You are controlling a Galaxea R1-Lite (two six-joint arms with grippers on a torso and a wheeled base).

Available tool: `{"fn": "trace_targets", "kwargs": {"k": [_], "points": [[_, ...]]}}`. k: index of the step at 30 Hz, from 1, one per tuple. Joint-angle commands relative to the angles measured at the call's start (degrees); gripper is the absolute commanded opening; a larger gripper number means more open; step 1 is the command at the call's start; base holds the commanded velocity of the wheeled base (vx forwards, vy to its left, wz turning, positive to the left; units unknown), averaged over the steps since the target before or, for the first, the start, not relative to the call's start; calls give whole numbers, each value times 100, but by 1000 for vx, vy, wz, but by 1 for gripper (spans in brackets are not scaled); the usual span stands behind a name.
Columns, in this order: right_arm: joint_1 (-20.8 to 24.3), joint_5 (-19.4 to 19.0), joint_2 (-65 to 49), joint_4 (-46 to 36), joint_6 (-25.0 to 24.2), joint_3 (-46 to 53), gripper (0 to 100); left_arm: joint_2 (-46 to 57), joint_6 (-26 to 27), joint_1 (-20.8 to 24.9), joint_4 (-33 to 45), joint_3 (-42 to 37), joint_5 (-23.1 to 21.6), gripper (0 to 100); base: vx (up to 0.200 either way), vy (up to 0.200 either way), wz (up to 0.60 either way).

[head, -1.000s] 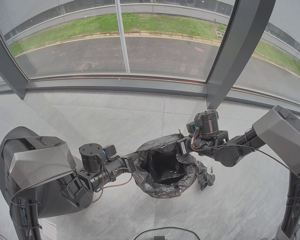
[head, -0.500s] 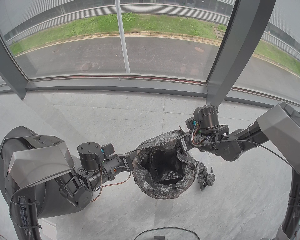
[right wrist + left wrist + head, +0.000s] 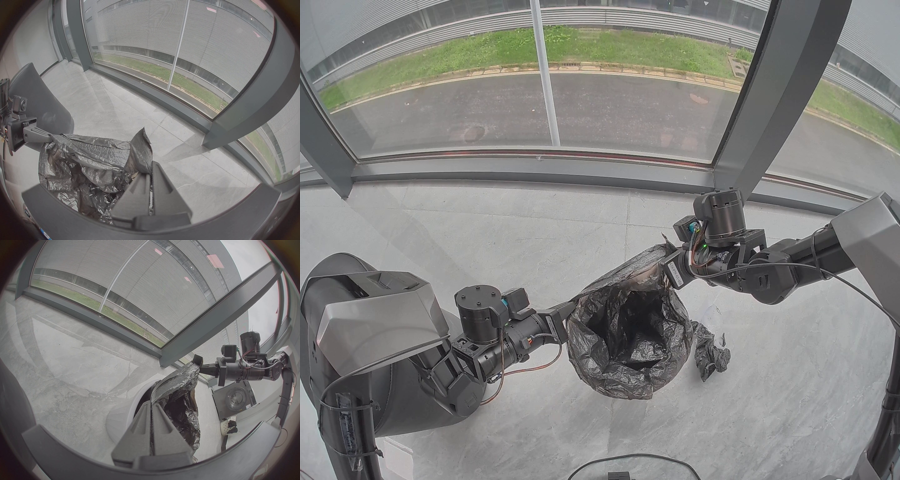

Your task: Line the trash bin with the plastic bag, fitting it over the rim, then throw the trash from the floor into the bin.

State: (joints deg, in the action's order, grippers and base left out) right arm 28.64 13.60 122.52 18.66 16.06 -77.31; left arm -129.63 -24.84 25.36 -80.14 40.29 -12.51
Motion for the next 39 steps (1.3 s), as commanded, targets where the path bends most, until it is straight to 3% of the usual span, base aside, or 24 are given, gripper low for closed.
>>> {"fn": "trace_targets", "kwargs": {"k": [1,11,12,18,30,36,39], "points": [[-16,2,88,-91,179,-232,0,8,-3,4,-2,-4,3,0,0,0,0],[-130,-16,554,-100,179,-671,0,-44,-20,-22,7,58,-6,0,0,0,0],[-218,-16,704,-82,161,-829,0,-53,-38,-242,86,216,-32,0,0,0,0],[-236,-51,809,-38,135,-900,0,-185,-29,-444,104,471,-41,0,0,0,0],[-227,-33,1134,410,56,-987,0,-211,-38,-461,78,471,-32,0,0,0,0],[-218,-33,1125,401,56,-1014,0,632,-152,-136,7,-91,-32,0,0,0,0],[-218,-25,1143,410,47,-1031,0,984,-451,207,7,-364,-41,0,0,0,0]]}}
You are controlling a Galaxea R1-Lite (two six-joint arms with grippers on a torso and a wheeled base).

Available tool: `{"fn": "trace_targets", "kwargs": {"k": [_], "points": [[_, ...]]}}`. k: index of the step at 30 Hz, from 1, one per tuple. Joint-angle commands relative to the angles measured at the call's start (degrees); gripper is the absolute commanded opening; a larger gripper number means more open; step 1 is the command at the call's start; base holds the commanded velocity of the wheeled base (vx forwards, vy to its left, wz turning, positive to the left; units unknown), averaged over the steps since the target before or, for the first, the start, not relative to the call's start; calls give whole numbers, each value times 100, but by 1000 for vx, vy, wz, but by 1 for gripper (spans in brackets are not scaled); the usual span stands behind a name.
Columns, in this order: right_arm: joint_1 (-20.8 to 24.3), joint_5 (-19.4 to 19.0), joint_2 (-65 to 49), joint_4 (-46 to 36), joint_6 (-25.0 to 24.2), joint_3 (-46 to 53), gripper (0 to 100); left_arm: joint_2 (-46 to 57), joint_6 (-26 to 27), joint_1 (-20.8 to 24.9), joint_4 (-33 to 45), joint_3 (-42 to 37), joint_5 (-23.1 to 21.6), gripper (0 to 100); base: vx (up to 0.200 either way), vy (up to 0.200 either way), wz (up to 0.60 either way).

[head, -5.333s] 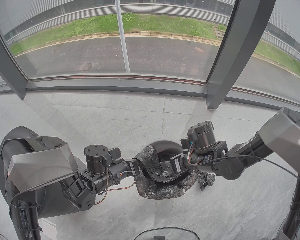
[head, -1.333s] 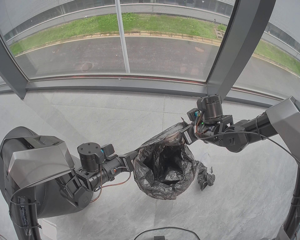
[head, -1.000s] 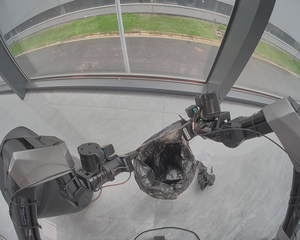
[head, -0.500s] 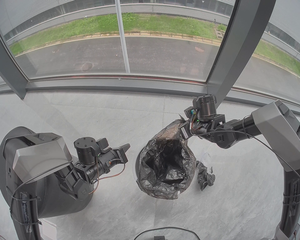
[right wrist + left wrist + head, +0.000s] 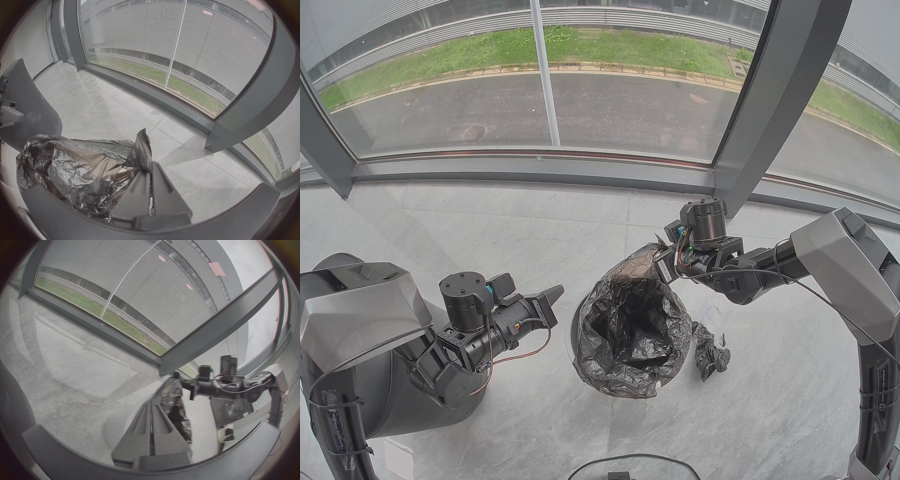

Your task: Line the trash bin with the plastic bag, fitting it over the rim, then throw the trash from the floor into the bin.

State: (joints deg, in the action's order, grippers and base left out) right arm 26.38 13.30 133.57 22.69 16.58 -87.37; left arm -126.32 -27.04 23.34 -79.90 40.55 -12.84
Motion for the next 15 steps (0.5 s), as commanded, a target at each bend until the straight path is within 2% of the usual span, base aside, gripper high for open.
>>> {"fn": "trace_targets", "kwargs": {"k": [1,6,15], "points": [[7,6,37,8,-6,-26,0,705,-320,557,-17,-469,-17,0,0,0,0],[7,6,29,8,-14,-43,0,406,-443,812,-17,-548,-448,0,0,0,0],[7,15,37,8,-234,-105,0,-270,-469,891,36,-258,-501,0,0,0,0]]}}
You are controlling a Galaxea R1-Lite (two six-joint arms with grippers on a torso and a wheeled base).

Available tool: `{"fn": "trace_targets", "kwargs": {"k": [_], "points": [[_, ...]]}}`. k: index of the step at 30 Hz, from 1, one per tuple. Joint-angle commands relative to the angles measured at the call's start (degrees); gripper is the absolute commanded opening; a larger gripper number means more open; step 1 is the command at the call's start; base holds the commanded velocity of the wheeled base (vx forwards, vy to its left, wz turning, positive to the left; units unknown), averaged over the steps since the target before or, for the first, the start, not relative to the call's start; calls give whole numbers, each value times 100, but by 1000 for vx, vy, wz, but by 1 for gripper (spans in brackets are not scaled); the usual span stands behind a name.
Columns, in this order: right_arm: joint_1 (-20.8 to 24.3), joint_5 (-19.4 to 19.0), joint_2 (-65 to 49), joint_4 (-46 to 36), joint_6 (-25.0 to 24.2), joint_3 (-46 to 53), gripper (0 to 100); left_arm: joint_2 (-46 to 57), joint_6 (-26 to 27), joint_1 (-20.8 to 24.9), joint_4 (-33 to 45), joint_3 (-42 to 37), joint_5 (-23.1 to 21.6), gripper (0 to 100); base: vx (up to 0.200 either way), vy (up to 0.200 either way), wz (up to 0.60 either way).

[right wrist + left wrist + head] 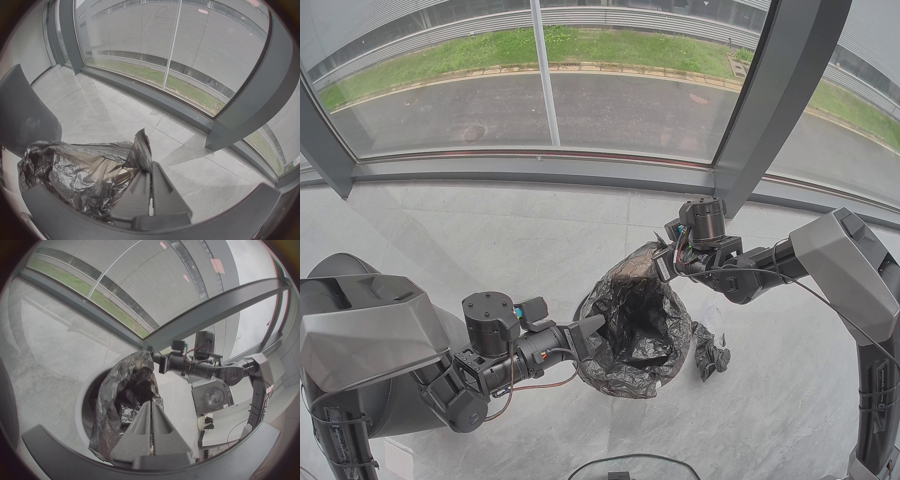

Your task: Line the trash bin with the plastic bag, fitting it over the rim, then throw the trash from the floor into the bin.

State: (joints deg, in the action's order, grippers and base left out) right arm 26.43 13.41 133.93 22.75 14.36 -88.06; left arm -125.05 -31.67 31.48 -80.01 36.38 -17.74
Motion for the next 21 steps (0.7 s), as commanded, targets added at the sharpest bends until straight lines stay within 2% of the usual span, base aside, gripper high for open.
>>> {"fn": "trace_targets", "kwargs": {"k": [1,5,11,16,21], "points": [[3,4,2,2,-12,-35,0,-432,-6,87,55,194,-10,0,0,0,0],[11,4,28,2,-21,-35,0,-740,21,157,196,493,-10,0,0,0,0],[11,4,28,10,-30,-35,0,-863,82,-27,961,1205,60,0,0,0,0],[47,4,37,81,-30,-35,0,-881,196,-458,1804,2014,192,0,0,0,0],[47,4,81,89,-30,-35,0,-951,196,-695,1901,2172,244,0,0,0,0]]}}
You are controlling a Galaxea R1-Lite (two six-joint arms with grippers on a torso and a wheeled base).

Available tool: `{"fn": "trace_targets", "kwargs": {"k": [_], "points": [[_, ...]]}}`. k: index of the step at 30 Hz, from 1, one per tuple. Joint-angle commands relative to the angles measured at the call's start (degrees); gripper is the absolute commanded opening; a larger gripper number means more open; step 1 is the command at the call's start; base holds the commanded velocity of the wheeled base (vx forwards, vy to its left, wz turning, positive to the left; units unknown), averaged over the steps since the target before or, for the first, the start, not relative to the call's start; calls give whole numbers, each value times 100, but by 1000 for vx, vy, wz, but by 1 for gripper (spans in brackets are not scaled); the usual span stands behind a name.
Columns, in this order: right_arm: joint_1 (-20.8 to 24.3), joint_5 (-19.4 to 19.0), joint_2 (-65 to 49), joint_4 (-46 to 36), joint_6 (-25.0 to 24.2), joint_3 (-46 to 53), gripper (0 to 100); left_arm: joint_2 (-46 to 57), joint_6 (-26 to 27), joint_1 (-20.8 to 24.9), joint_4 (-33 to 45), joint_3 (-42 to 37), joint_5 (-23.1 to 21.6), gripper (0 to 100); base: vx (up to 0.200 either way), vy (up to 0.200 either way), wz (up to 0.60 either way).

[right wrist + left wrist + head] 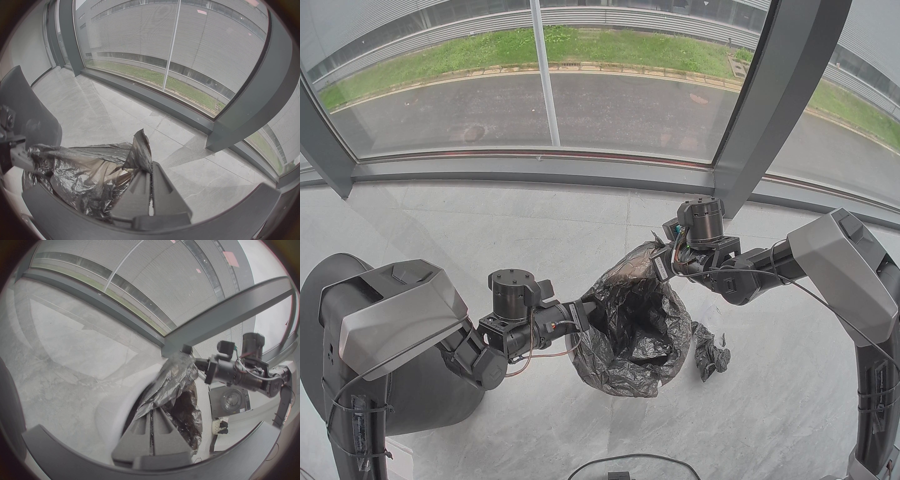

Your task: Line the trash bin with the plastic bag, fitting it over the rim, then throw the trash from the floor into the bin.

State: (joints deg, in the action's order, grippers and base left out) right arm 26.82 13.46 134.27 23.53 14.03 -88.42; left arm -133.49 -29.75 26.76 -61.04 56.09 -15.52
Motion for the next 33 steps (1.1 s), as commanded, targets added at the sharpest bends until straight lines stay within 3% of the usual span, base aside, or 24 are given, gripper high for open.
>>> {"fn": "trace_targets", "kwargs": {"k": [1,14,33], "points": [[8,-1,64,11,3,-9,0,-107,4,-250,4,201,23,0,0,0,0],[8,8,275,451,12,-70,0,-46,-5,-320,-40,157,23,0,0,0,0],[122,8,214,469,-6,-35,0,332,-198,-206,-330,-265,49,0,0,0,0]]}}
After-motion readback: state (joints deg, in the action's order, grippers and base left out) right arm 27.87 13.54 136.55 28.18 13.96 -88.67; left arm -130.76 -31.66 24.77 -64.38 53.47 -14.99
